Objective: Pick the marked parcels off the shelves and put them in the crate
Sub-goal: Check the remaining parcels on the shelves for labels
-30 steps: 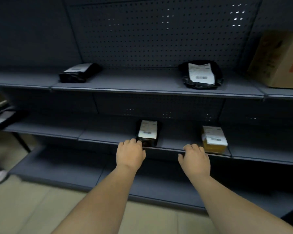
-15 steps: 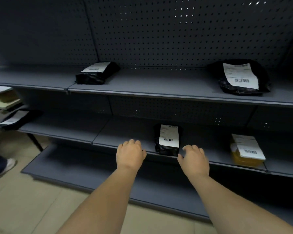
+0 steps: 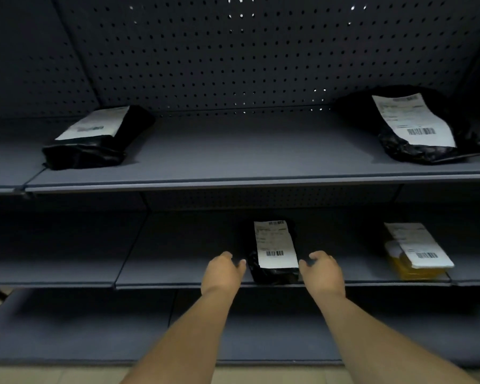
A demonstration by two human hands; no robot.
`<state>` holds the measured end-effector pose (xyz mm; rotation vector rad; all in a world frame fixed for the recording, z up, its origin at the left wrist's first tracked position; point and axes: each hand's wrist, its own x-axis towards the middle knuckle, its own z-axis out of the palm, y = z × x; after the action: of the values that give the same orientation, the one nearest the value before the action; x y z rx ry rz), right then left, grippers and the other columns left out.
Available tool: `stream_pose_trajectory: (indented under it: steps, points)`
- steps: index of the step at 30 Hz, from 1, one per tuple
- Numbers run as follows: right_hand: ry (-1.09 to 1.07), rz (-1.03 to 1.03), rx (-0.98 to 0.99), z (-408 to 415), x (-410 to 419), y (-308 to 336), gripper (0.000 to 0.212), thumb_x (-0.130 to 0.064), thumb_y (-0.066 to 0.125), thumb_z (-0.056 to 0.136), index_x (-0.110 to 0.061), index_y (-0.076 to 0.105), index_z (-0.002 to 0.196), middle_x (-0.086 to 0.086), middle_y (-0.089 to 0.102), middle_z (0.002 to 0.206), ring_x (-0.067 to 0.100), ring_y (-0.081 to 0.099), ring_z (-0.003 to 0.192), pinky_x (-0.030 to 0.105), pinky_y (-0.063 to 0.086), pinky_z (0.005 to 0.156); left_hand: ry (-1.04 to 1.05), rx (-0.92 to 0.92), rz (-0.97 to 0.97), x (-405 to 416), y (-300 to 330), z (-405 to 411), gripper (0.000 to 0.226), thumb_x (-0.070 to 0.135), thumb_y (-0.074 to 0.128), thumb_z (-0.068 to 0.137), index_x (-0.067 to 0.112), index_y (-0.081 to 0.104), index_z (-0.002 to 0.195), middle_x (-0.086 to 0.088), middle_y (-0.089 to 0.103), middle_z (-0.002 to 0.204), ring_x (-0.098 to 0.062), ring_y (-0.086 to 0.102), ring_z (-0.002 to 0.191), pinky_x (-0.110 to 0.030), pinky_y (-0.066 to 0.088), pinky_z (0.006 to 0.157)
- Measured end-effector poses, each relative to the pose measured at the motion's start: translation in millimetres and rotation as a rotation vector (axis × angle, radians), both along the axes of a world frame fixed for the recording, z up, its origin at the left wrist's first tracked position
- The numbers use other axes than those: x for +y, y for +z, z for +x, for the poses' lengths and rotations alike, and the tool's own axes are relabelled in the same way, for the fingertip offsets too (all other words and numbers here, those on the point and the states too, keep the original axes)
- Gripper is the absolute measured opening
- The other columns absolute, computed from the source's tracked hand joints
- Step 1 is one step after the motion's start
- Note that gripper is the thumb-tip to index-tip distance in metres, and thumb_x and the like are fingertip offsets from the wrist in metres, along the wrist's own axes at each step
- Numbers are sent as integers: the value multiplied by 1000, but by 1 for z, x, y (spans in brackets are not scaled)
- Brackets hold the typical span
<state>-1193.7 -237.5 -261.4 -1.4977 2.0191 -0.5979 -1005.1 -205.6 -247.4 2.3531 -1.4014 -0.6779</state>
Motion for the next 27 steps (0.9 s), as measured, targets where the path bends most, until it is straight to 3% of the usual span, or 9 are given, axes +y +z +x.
stream_pose_trajectory:
  steps: [3, 5, 7, 9, 12, 15, 17, 20, 27]
  points:
    - [-100, 139, -222, 4, -16, -14, 45, -26, 54, 93, -7, 47, 133, 12, 56, 126, 26, 55, 107, 27, 40, 76, 47, 214, 77, -18, -17, 2, 51, 41, 48, 95, 8, 48, 135, -11, 58, 129, -25, 54, 117, -28, 43, 90]
    - [-143, 215, -337, 6, -26, -24, 45, -26, 53, 93, -2, 49, 131, 14, 59, 119, 25, 54, 99, 28, 39, 77, 122, 408, 88, -30, -28, 2, 52, 41, 49, 95, 6, 48, 134, -12, 53, 135, -27, 50, 122, -31, 40, 98]
    - [-200, 279, -485, 6, -35, -36, 40, -25, 52, 93, 5, 55, 119, 16, 61, 99, 23, 54, 85, 32, 41, 79, 221, 594, 76, -40, -38, 0, 53, 41, 49, 95, 6, 48, 134, -13, 51, 136, -29, 48, 123, -32, 39, 96]
    - [-267, 332, -616, 4, -43, -45, 37, -26, 52, 94, 7, 59, 110, 15, 59, 90, 26, 55, 84, 37, 43, 88, 289, 715, 63, -49, -48, -3, 52, 40, 49, 95, 5, 48, 134, -14, 51, 136, -30, 47, 122, -32, 37, 90]
    - [-314, 386, -795, 1, -55, -61, 40, -31, 50, 96, 0, 55, 121, 18, 57, 124, 31, 52, 116, 37, 38, 102, 331, 844, 46, -62, -63, -7, 55, 41, 49, 95, 5, 44, 137, -13, 49, 138, -30, 46, 125, -31, 36, 94]
    - [-305, 424, -1006, 1, -63, -68, 47, -33, 44, 99, -5, 45, 137, 10, 55, 131, 27, 54, 116, 35, 41, 95, 379, 966, 16, -77, -76, -10, 58, 43, 51, 93, 7, 44, 138, -13, 49, 139, -30, 47, 125, -38, 37, 107]
    - [-285, 445, -1080, -1, -69, -74, 52, -36, 42, 100, -8, 37, 142, 8, 49, 139, 27, 52, 120, 36, 43, 93, 426, 1031, 7, -85, -83, -12, 59, 46, 50, 93, 9, 43, 139, -11, 52, 135, -30, 48, 122, -36, 39, 103]
    - [-240, 462, -1109, -4, -79, -84, 59, -42, 39, 99, -13, 26, 149, 6, 32, 153, 27, 35, 138, 41, 31, 111, 490, 1053, 17, -94, -91, -14, 63, 51, 48, 92, 11, 40, 140, -12, 50, 135, -32, 47, 123, -39, 38, 99]
    - [-177, 451, -1142, -1, -88, -89, 53, -40, 37, 100, -14, 32, 147, 8, 41, 148, 28, 41, 134, 46, 31, 113, 487, 1070, -10, -100, -100, -15, 72, 55, 49, 90, 10, 34, 144, -11, 37, 149, -33, 35, 135, -42, 31, 108]
